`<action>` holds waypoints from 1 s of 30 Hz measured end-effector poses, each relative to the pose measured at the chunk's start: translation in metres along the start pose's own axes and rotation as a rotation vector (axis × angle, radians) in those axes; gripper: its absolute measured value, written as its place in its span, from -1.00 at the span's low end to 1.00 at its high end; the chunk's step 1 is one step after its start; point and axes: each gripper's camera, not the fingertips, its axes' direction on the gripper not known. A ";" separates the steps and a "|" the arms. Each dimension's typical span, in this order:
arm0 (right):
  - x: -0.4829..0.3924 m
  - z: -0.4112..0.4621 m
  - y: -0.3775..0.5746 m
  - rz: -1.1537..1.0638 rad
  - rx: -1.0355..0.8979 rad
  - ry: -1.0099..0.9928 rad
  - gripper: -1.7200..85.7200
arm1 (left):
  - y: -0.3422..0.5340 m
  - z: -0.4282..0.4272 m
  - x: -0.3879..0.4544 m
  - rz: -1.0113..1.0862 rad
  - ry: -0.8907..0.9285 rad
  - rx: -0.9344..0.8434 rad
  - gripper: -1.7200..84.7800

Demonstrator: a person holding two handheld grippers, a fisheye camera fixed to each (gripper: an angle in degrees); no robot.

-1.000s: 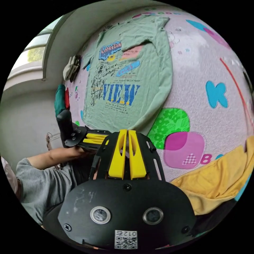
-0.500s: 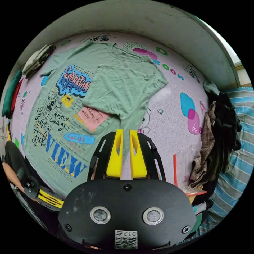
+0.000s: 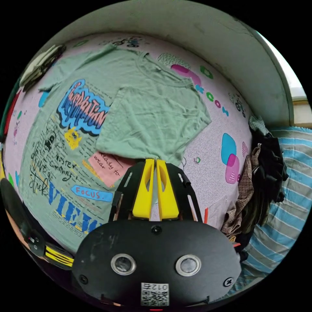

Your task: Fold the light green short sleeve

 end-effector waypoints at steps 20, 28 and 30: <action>0.040 0.010 -0.018 0.089 -0.029 -0.166 -0.83 | -0.005 -0.003 -0.030 -0.238 -0.044 0.052 -0.94; 0.082 -0.031 0.063 -0.033 -0.132 -0.276 -0.80 | -0.001 -0.026 -0.010 -0.192 -0.268 0.128 -0.94; 0.087 -0.034 0.094 -0.054 -0.177 -0.293 -0.80 | 0.000 -0.026 0.000 -0.128 -0.254 0.094 -0.94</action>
